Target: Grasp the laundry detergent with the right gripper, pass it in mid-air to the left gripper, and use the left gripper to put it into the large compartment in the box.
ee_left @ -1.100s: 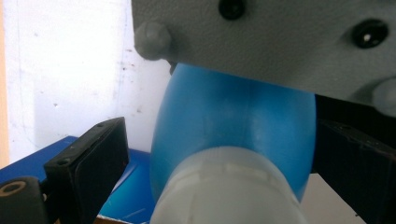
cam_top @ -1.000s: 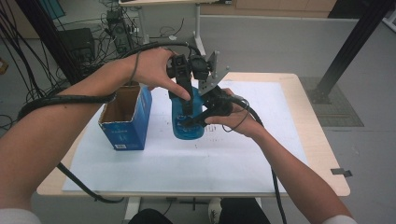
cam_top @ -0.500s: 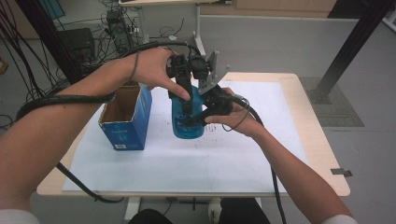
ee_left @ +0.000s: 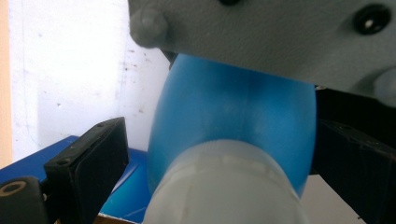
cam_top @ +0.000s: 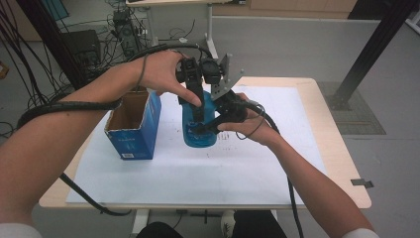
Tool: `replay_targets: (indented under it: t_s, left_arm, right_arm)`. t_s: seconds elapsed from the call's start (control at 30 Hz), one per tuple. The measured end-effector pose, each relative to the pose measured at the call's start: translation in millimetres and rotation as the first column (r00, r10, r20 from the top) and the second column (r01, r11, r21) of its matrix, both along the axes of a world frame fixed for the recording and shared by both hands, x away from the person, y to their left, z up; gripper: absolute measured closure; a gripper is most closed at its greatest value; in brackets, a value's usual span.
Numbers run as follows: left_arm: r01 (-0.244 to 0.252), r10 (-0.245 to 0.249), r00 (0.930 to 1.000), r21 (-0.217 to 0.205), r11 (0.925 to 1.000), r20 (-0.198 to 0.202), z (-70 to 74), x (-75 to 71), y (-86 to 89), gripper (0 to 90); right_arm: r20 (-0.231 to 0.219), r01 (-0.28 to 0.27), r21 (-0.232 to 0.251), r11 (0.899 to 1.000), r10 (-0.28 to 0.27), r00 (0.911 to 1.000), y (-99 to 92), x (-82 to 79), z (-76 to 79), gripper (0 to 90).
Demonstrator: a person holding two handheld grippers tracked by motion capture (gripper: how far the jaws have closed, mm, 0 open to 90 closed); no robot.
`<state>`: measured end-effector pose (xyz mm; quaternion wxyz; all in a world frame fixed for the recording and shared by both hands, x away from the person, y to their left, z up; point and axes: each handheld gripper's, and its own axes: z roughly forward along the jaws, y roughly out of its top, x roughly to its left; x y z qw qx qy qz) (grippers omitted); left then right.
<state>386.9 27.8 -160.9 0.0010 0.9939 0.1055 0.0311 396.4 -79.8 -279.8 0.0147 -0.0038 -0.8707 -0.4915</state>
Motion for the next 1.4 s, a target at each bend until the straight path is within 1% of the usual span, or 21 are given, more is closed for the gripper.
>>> replay_targets:
  t_s: [0.43, 0.53, 0.7, 0.83, 0.93, 0.97, 1.03, 1.07, 1.13, 1.17, 1.23, 1.27, 1.33, 1.37, 1.4]
  left_arm:
    - [-0.003, 0.003, 1.0000, -0.006, 1.0000, 0.002, -1.0, 0.1, 2.1, 5.2]
    - [-0.004, 0.004, 1.0000, -0.005, 1.0000, -0.001, -1.0, 0.5, 2.6, 5.2]
    - [-0.003, 0.003, 1.0000, -0.014, 0.9999, -0.008, -1.7, 0.7, 3.0, 5.3]
    - [0.003, -0.003, 1.0000, -0.005, 1.0000, -0.008, -2.9, 0.8, 2.5, 6.4]
    - [0.005, -0.006, 0.9999, -0.006, 1.0000, -0.010, -4.2, 0.7, 1.6, 7.5]
    - [0.007, -0.007, 0.9999, -0.007, 1.0000, -0.011, -4.3, 0.8, 1.7, 8.6]
    - [0.007, -0.007, 0.9999, -0.012, 0.9999, -0.012, -4.0, 1.0, 2.1, 12.2]
    - [0.009, -0.009, 0.9999, -0.006, 0.9999, -0.013, -3.9, 0.9, 2.5, 16.0]
    - [0.012, -0.012, 0.9998, -0.005, 0.9999, -0.015, -3.9, 1.0, 2.9, 19.4]
    - [0.012, -0.012, 0.9998, -0.010, 0.9999, -0.018, -4.0, 1.0, 3.1, 22.2]
    - [0.012, -0.012, 0.9998, -0.009, 0.9999, -0.018, -4.1, 0.9, 3.1, 23.5]
    - [0.013, -0.013, 0.9996, -0.009, 0.9999, -0.024, -4.2, 0.8, 3.1, 26.0]
    - [0.014, -0.015, 0.9996, -0.012, 0.9998, -0.023, -4.5, 0.6, 3.0, 29.2]
    - [0.016, -0.017, 0.9995, -0.013, 0.9998, -0.026, -4.7, 0.6, 2.9, 29.2]
    - [0.015, -0.016, 0.9995, -0.013, 0.9998, -0.027, -4.8, 0.2, 2.8, 31.0]
  right_arm:
    - [0.000, 0.003, -0.005, 1.000, -0.003, 1.0000, 1.3, -0.1, -0.7, 44.1]
    - [0.007, 0.001, -0.003, 1.000, -0.001, 1.0000, 1.9, 0.2, -1.1, 44.1]
    - [0.006, -0.002, -0.004, 1.000, 0.002, 1.0000, 2.0, 0.2, -1.3, 44.1]
    - [0.005, -0.003, -0.007, 1.000, 0.003, 1.0000, 1.5, -0.8, -0.8, 44.1]
    - [0.006, -0.004, -0.006, 1.000, 0.004, 1.0000, 1.5, -1.1, -0.6, 44.1]
    - [0.012, -0.008, -0.001, 1.000, 0.008, 0.9999, 1.8, -1.1, -0.7, 44.1]
    - [0.011, -0.010, 0.000, 1.000, 0.010, 0.9999, 1.5, -1.6, -0.3, 44.0]
    - [0.007, -0.010, -0.002, 1.000, 0.010, 0.9999, 0.9, -2.2, 0.0, 44.0]
    - [0.014, -0.012, 0.000, 1.000, 0.012, 0.9998, 0.4, -2.0, 0.3, 44.0]
    - [-0.001, -0.001, -0.010, 1.000, 0.001, 1.0000, -0.5, -3.4, 0.9, 44.0]
    - [0.004, -0.004, -0.010, 1.000, 0.004, 1.0000, -0.5, -3.3, 0.9, 44.0]
    - [0.012, -0.013, -0.001, 1.000, 0.013, 0.9998, 0.1, -2.8, 0.6, 44.0]
    - [0.020, -0.019, 0.002, 1.000, 0.019, 0.9996, 1.0, -3.1, 0.5, 44.0]
    - [0.020, -0.019, 0.002, 1.000, 0.019, 0.9996, 1.0, -3.1, 0.5, 44.0]
    - [0.019, -0.020, 0.001, 1.000, 0.020, 0.9996, 1.2, -3.5, 0.5, 44.0]
